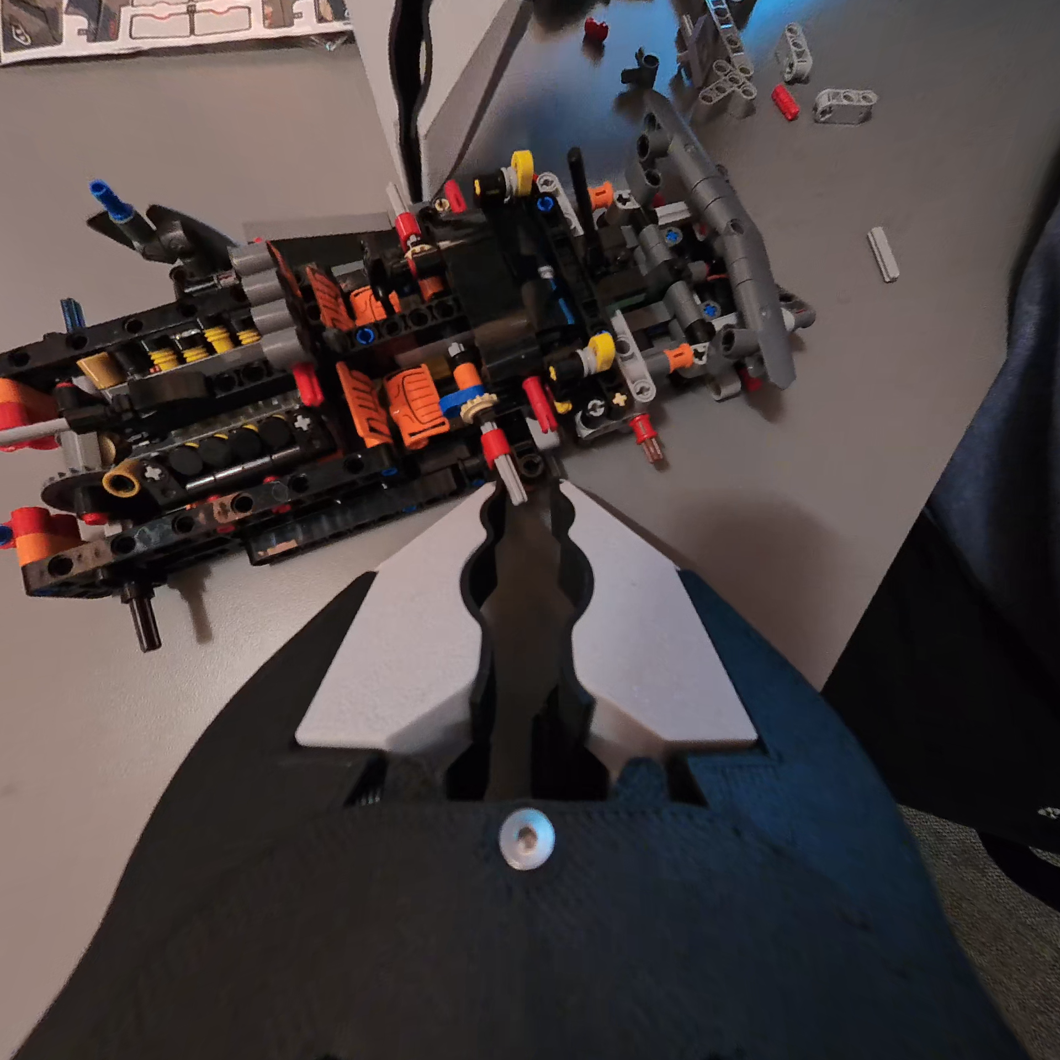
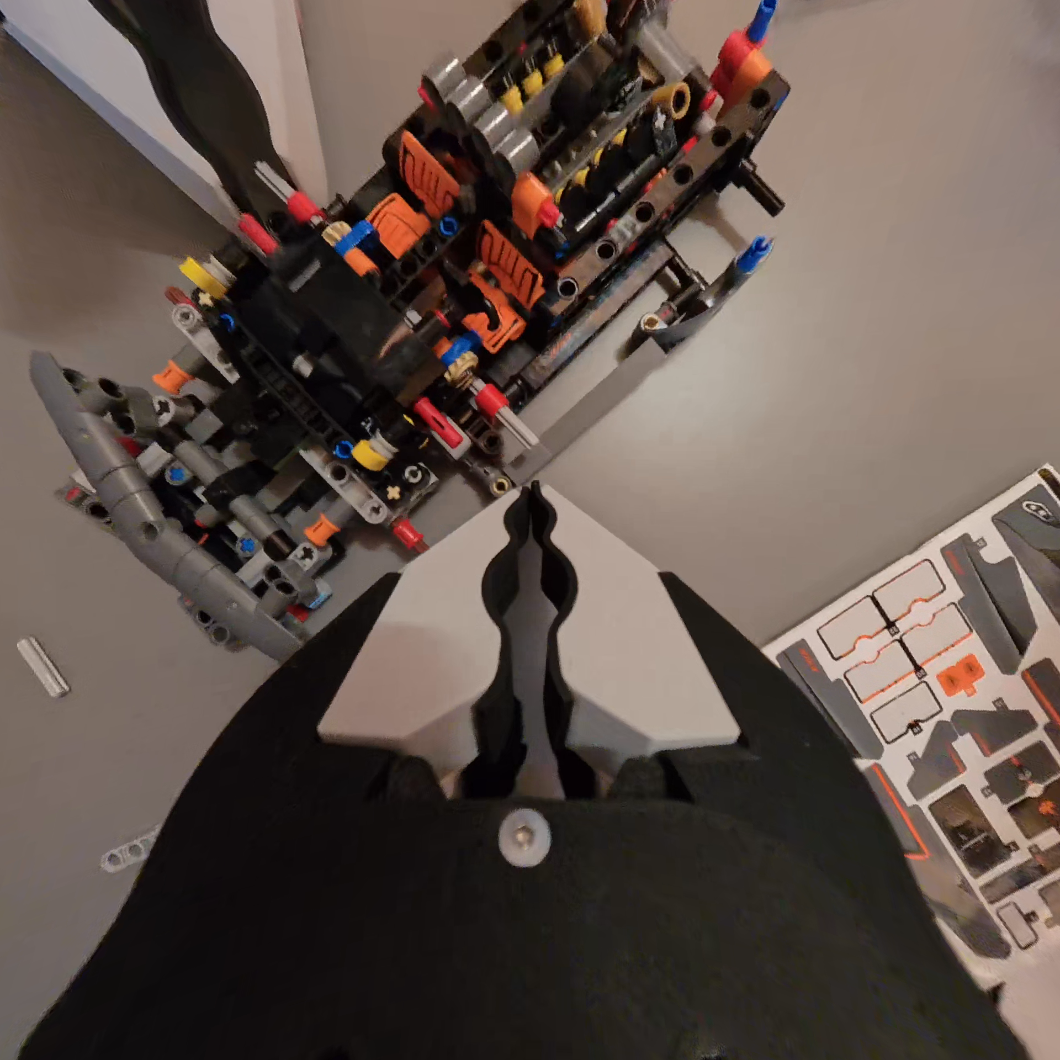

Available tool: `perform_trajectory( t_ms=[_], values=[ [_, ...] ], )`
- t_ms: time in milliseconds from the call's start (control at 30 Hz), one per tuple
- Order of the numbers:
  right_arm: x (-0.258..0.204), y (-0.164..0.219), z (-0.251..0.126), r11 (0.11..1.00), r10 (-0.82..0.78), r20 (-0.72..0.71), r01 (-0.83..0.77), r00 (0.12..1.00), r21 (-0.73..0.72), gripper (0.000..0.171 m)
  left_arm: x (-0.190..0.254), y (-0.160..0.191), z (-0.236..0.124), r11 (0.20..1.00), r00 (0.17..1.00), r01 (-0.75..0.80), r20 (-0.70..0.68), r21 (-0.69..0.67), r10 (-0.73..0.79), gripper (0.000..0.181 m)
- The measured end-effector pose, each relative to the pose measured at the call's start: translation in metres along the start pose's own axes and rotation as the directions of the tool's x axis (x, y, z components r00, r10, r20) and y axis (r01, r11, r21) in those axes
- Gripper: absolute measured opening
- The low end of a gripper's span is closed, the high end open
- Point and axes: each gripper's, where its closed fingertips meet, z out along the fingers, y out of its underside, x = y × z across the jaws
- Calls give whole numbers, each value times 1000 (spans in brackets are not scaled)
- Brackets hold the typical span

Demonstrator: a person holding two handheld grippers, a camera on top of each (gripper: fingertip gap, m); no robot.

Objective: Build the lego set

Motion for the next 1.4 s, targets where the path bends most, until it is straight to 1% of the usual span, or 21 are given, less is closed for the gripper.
perform_trajectory(
  t_ms=[33,267,500,633,700,867,933,1000,1100,1167,1233,1333,1400],
  values=[
    [0,2,2,1000,7,-4,-7,1000,-13,0,0,0,0,1000,1000,0,-1,0,0,13],
    [-1,1,5,999,37,-40,-38,999,-34,0,3,0,0,1000,1000,-4,-6,-8,4,13],
    [-2,-1,5,997,-11,-85,4,996,-83,0,3,1,-1,1000,1000,3,-8,-20,-3,12],
    [-5,-1,7,996,10,-63,-15,998,-88,0,1,1,-1,1000,1000,9,-1,-24,-9,11],
    [-3,-2,8,996,-2,-83,-6,997,-94,0,2,1,0,1000,1000,2,-6,-29,-2,7],
    [-3,-2,7,995,-10,-59,3,998,-105,0,5,0,0,1000,1000,-1,-16,-21,1,7],
    [-1,0,6,996,31,-24,-33,999,-81,0,5,0,1,1000,1000,8,-7,-7,-8,8],
    [3,-2,4,997,36,-47,-39,998,-59,0,6,0,0,1000,1000,12,-7,-1,-12,11],
    [5,-6,5,998,37,-60,-40,997,-46,0,5,0,1,1000,1000,19,5,1,-19,10],
    [3,-4,7,997,51,-35,-53,998,-53,0,6,-1,1,1000,1000,21,16,8,-22,9],
    [2,-6,8,998,35,-38,-37,999,-42,0,7,-2,2,1000,1000,21,17,18,-21,7],
    [4,-6,8,996,-10,-50,6,999,-83,0,9,-3,3,1000,1000,12,11,13,-12,7],
    [11,-3,5,994,-2,-41,-2,999,-110,0,8,-4,4,1000,1000,17,20,20,-18,7]
  ],
)
